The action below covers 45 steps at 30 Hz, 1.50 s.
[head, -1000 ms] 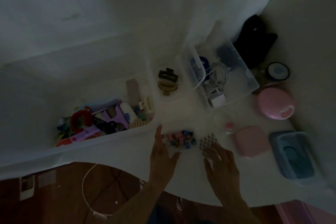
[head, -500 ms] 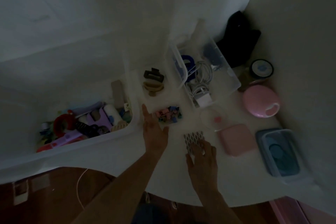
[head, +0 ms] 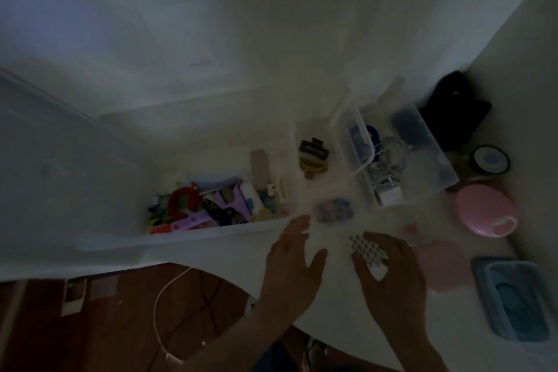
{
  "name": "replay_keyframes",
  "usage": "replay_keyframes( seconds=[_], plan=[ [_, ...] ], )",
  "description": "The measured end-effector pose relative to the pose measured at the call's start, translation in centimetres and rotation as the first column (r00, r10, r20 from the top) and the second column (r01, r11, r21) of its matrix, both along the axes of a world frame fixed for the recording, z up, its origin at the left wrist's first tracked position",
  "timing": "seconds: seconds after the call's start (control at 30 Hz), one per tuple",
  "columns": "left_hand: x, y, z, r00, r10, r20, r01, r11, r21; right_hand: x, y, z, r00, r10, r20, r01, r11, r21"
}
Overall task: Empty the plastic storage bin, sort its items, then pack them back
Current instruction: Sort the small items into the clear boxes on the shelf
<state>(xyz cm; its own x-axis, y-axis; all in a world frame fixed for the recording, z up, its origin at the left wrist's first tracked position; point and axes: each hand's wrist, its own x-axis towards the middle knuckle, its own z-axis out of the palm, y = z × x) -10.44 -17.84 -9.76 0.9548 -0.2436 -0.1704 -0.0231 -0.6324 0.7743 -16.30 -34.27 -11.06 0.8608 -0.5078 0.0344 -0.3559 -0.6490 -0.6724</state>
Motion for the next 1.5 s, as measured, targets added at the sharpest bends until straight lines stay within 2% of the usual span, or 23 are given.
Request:
replay_keyframes(
  seconds=[0.13,0.27,0.33,0.43,0.53,0.67,0.73,0.9,1.0,1.07,1.13,1.17,1.2,1.23,1.27,1.3,1.37,1.4,1.43,1.5],
  plan=[
    [1.6,5.7,6.4,0.995,-0.103,0.003,0.103,0.994,0.038,1.9,2.5,4.9,0.999,-0.038,0.017,0.034,0.982,0.187],
    [6.7,12.4,8.3,0.961,-0.055,0.272,0.009,0.986,0.166,6.4,7.6,9.8,0.986,0.122,0.111,-0.148,0.951,0.273],
    [10.4,15.4,6.2,0.933,-0.083,0.349,-0.035,0.947,0.32,10.1,10.4,9.7,0.971,0.225,0.082,-0.239,0.93,0.277],
    [14.6,18.7,1.6,0.949,-0.175,0.264,-0.013,0.811,0.585,17.2,13.4,5.7,0.91,0.371,-0.182,-0.321,0.912,0.256],
    [16.7,20.0,-1.0,0.977,-0.201,0.066,0.11,0.749,0.654,23.4,14.9,1.3,0.799,0.391,-0.457,-0.36,0.92,0.157],
    [18.3,21.5,-3.3,0.97,-0.245,-0.005,0.189,0.737,0.649,27.8,16.0,-4.2,0.778,0.302,-0.551,-0.348,0.937,0.023],
    [18.5,22.5,-4.1,0.971,-0.236,0.032,0.16,0.748,0.644,28.9,16.8,-6.9,0.764,0.282,-0.58,-0.345,0.939,0.001],
    [17.7,23.5,-3.9,0.98,-0.184,0.082,0.108,0.825,0.555,29.8,16.9,-10.1,0.801,0.19,-0.567,-0.288,0.954,-0.088],
    [17.5,23.4,-3.1,0.984,-0.169,0.055,0.118,0.855,0.505,30.5,15.3,-9.1,0.833,0.2,-0.516,-0.255,0.966,-0.037],
    [17.5,22.7,-2.0,0.994,-0.111,0.005,0.098,0.901,0.422,30.6,14.7,-6.5,0.854,0.246,-0.459,-0.25,0.967,0.052],
    [17.9,21.4,-0.3,0.998,0.02,-0.051,-0.009,0.977,0.212,29.5,14.4,-3.0,0.891,0.315,-0.326,-0.262,0.945,0.198],
    [18.0,20.5,1.1,0.987,0.109,-0.119,-0.103,0.993,0.056,28.3,14.2,-1.1,0.908,0.352,-0.225,-0.296,0.922,0.249],
    [18.1,19.5,2.8,0.955,0.183,-0.234,-0.218,0.967,-0.131,26.6,14.2,0.7,0.913,0.39,-0.121,-0.349,0.899,0.263],
    [18.1,18.6,4.2,0.901,0.21,-0.381,-0.337,0.889,-0.309,24.7,14.1,2.3,0.903,0.43,-0.016,-0.416,0.881,0.226],
    [17.8,17.9,5.3,0.86,0.159,-0.484,-0.391,0.815,-0.428,22.7,14.1,3.7,0.878,0.473,0.077,-0.479,0.867,0.139],
    [17.1,17.3,6.4,0.857,0.081,-0.51,-0.38,0.767,-0.517,20.7,14.1,5.0,0.842,0.517,0.156,-0.528,0.848,0.042],
    [15.6,16.3,8.1,0.931,-0.004,-0.365,-0.214,0.805,-0.554,17.1,13.6,7.1,0.783,0.564,0.264,-0.568,0.82,-0.068],
    [14.9,15.9,8.6,0.964,-0.027,-0.265,-0.123,0.837,-0.533,15.5,12.9,8.0,0.783,0.548,0.294,-0.563,0.826,-0.04],
    [14.4,15.6,8.5,0.981,-0.061,-0.184,-0.046,0.85,-0.526,13.9,12.2,8.9,0.807,0.503,0.31,-0.545,0.836,0.065],
    [13.3,14.4,9.0,0.989,-0.117,-0.091,0.045,0.823,-0.566,11.1,10.2,10.3,0.886,0.327,0.329,-0.446,0.797,0.408]
  ],
)
